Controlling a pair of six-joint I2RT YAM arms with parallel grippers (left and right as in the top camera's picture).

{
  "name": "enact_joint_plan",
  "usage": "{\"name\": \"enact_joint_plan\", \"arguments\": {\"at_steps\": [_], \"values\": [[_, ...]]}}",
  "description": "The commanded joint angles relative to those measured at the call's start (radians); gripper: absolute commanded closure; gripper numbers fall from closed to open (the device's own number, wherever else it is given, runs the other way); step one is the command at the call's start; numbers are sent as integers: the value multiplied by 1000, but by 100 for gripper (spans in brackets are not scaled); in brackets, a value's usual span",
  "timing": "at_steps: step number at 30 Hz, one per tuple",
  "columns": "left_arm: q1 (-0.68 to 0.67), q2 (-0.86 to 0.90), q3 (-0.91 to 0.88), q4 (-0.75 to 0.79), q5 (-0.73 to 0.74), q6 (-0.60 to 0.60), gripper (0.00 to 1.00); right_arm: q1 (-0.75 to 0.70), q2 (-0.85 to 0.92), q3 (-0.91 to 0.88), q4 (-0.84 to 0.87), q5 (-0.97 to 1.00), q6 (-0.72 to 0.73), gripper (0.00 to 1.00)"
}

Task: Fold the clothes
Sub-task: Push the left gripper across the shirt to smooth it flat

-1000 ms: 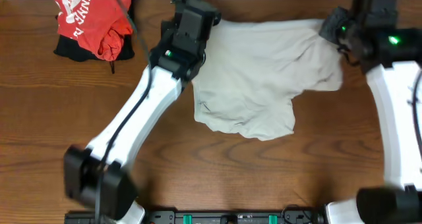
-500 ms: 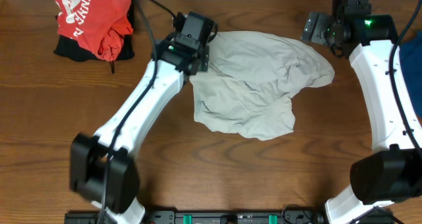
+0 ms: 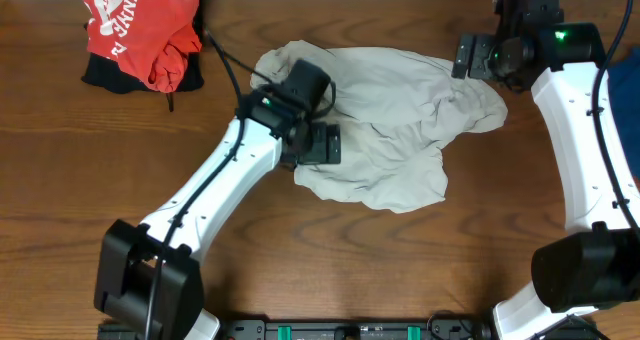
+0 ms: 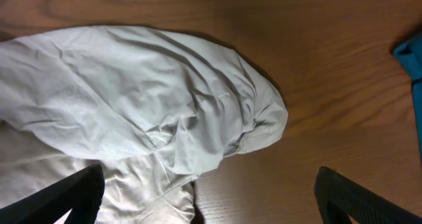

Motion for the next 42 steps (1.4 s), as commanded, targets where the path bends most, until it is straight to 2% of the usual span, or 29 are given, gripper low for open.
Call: {"name": "enact_joint_plan", "arguments": {"at_steps": [1, 15, 41, 42], "values": [[0, 11, -74, 50, 84, -56, 2, -2, -29, 14, -3, -7, -17, 1], [2, 41, -256, 360, 92, -74, 2, -1, -29, 14, -34, -15, -17, 1], [3, 150, -260, 397, 58, -105, 1, -1, -29, 14, -70, -34, -17, 1], [3, 156, -260, 397, 58, -105, 4, -1, -29, 14, -71, -34, -17, 1]]}}
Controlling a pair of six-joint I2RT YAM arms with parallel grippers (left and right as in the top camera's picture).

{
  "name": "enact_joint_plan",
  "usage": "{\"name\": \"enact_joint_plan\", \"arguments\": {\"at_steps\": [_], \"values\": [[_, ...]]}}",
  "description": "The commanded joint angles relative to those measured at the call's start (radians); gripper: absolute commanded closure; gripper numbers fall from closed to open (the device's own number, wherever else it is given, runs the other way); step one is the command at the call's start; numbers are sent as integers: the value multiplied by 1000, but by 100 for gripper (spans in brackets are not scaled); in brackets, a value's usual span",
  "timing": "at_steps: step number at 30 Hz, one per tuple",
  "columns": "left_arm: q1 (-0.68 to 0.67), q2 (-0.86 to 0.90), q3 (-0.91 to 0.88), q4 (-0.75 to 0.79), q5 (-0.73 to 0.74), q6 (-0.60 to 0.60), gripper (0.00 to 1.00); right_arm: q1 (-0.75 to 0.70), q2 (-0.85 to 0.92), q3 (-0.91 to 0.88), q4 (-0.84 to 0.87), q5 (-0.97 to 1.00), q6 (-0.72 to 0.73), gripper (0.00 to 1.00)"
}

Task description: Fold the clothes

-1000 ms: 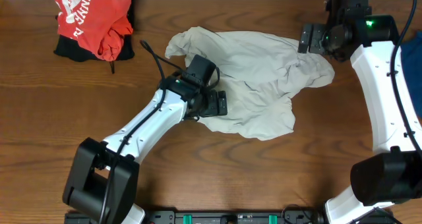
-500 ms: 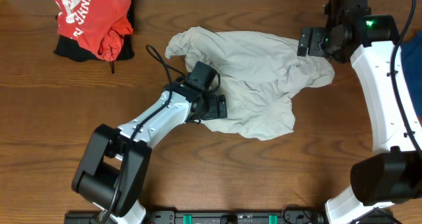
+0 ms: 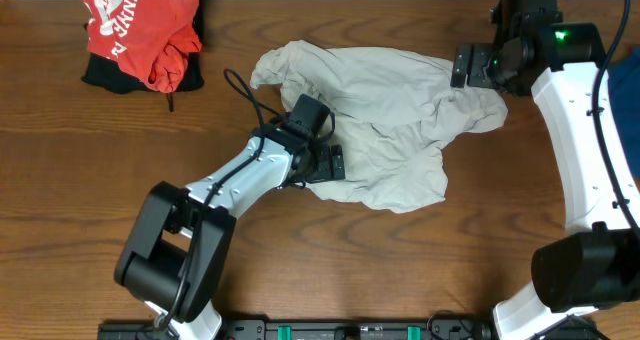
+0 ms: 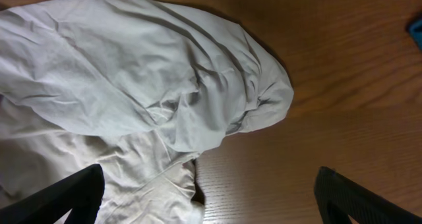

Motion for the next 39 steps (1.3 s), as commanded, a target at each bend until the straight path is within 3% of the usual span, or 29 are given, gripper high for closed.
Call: {"name": "enact_joint_plan", "arguments": {"at_steps": [1, 12, 19, 27, 34, 39], "values": [[2, 38, -3, 0, -20, -13, 8, -1, -28, 14, -4, -7, -10, 1], [4, 51, -2, -8, -21, -9, 68, -1, -28, 14, -8, -6, -10, 1], [79, 51, 8, -97, -117, 25, 86, -1, -29, 14, -13, -6, -11, 1], [267, 51, 97, -286, -126, 136, 91, -1, -29, 14, -11, -6, -10, 1], [413, 51, 212, -443, -327, 183, 90, -1, -28, 14, -11, -7, -10, 1], [489, 51, 282, -486, -381, 193, 83, -1, -28, 14, -23, -6, -10, 1]]}}
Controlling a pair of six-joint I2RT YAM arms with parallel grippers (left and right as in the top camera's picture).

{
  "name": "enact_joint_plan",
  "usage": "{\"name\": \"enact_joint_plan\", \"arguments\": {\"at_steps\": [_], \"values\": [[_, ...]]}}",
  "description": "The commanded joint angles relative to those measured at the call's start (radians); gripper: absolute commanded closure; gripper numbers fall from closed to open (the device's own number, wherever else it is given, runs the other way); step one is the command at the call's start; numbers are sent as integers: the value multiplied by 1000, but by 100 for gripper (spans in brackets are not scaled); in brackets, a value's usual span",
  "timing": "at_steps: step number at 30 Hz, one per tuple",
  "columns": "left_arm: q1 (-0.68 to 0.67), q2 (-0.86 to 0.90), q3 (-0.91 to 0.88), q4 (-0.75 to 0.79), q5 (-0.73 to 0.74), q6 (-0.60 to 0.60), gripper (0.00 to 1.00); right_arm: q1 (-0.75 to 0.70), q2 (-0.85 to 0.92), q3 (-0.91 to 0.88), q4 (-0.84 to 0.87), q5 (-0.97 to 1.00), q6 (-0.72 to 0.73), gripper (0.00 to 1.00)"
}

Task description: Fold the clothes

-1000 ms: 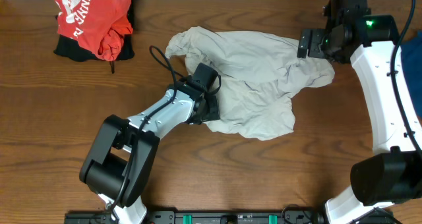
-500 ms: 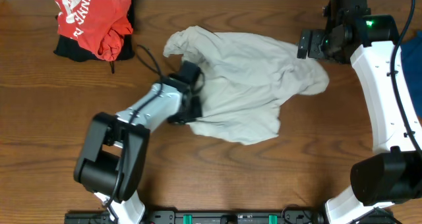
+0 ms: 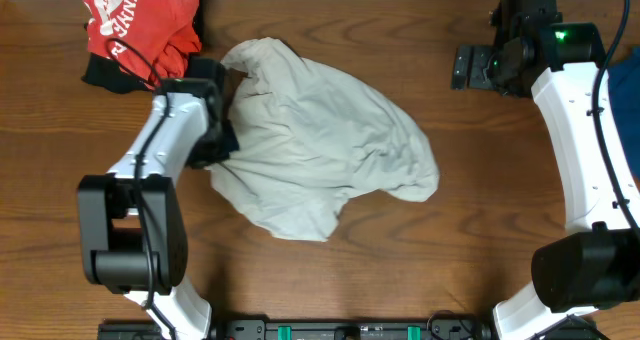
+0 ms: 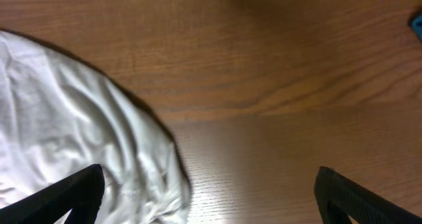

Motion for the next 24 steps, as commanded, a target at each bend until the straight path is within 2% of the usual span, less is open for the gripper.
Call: {"name": "enact_joint_plan", "arguments": {"at_steps": [1, 4, 8, 11, 13, 18, 21, 24], "values": [[47, 13, 62, -20, -87, 42, 83, -1, -28, 14, -9, -4, -10, 1], [76, 13, 103, -32, -95, 55, 52, -1, -28, 14, -14, -5, -10, 1], [86, 11, 153, -92, -93, 53, 43, -1, -29, 14, -26, -16, -10, 1], [71, 0, 171, -158, -39, 53, 39, 7, -29, 14, -38, -91, -39, 1], [53, -18, 172, -204, 110, 54, 35, 21, -29, 14, -40, -174, -116, 1], [0, -32, 172, -264, 336, 92, 33, 68, -29, 14, -50, -245, -254, 1], [-52, -32, 172, -308, 363, 107, 31, 110, -29, 14, -64, -238, -324, 1], [-103, -39, 172, -329, 362, 106, 30, 140, -29, 14, -57, -209, -324, 1]]}}
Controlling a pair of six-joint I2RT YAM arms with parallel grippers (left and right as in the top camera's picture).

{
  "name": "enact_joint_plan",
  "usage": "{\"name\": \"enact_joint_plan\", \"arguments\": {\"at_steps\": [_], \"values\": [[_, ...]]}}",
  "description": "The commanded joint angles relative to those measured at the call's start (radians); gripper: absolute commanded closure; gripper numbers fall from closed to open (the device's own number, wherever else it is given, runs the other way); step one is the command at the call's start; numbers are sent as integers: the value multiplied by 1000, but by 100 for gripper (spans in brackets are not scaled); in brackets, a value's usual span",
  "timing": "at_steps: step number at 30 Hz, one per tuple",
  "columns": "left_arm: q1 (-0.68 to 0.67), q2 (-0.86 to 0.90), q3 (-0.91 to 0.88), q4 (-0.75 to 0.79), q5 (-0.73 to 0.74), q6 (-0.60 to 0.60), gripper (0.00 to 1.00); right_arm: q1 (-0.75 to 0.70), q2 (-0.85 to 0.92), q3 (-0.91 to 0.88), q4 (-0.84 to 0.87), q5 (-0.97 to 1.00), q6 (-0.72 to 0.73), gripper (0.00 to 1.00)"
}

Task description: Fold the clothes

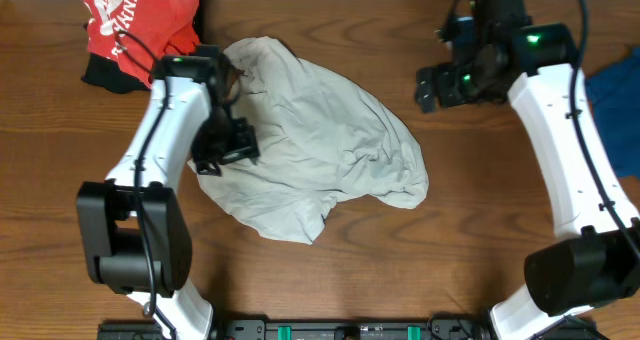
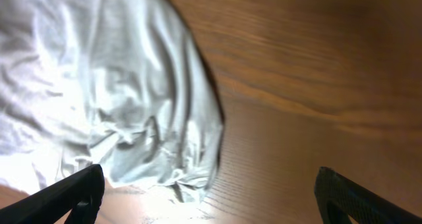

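Observation:
A crumpled pale grey shirt [image 1: 320, 140] lies on the wooden table, left of centre. My left gripper [image 1: 225, 145] is down at the shirt's left edge and looks shut on the cloth; its fingers are hidden under the wrist. My right gripper [image 1: 438, 82] hovers over bare wood just right of the shirt, empty. In the right wrist view the shirt [image 2: 112, 85] fills the upper left, and the gripper [image 2: 208, 188] is wide open, with one dark fingertip in each lower corner.
A red and black pile of clothes [image 1: 135, 30] sits at the back left corner. A blue cloth [image 1: 615, 80] lies at the right edge. The table's front edge and the arm bases are below.
My right gripper has moved left and nearer to the shirt, which now fills more of its view. The left gripper stays at the shirt's left edge, turned a little, and the shirt shifted slightly.
The shirt first lay spread at the centre, reaching toward the right gripper, with the left gripper on its lower left part. It then lay bunched further left, along with the left gripper. Now the open right gripper is close to its right side.

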Motion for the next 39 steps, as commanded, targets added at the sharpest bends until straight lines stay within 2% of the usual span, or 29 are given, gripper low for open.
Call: {"name": "enact_joint_plan", "arguments": {"at_steps": [1, 5, 8, 11, 16, 20, 23, 27, 30, 35, 39], "values": [[-50, -37, 16, -19, 58, 23, 30, 35, -29, 14, 3, 3, -71, 1], [-87, -76, 16, -26, 30, 5, 28, 44, -29, 14, -2, 8, -66, 1], [-91, -143, 16, -26, -98, -75, 28, 44, -29, 14, -9, 7, -59, 1], [-91, -245, 15, -28, -169, -94, 27, 45, -29, 14, -10, 7, -59, 1], [-90, -462, -19, -33, -175, -98, 26, 45, -29, 14, -7, 7, -60, 1], [-92, -645, -117, -14, -174, -169, 24, 45, -29, 14, 2, -5, -60, 1], [-93, -780, -245, 35, -119, -227, 22, 46, -29, 14, 14, -16, -60, 1], [-93, -943, -474, 174, 68, -329, 21, 46, -29, 14, 39, -39, -60, 1], [-93, -1018, -631, 266, 152, -414, 21, 46, -29, 14, 47, -61, -60, 1], [-93, -1070, -843, 417, 238, -499, 21, 46, -29, 14, 47, -64, -60, 1], [-93, -1057, -938, 497, 253, -559, 21, 47, -29, 14, 47, -64, -60, 1]]}}
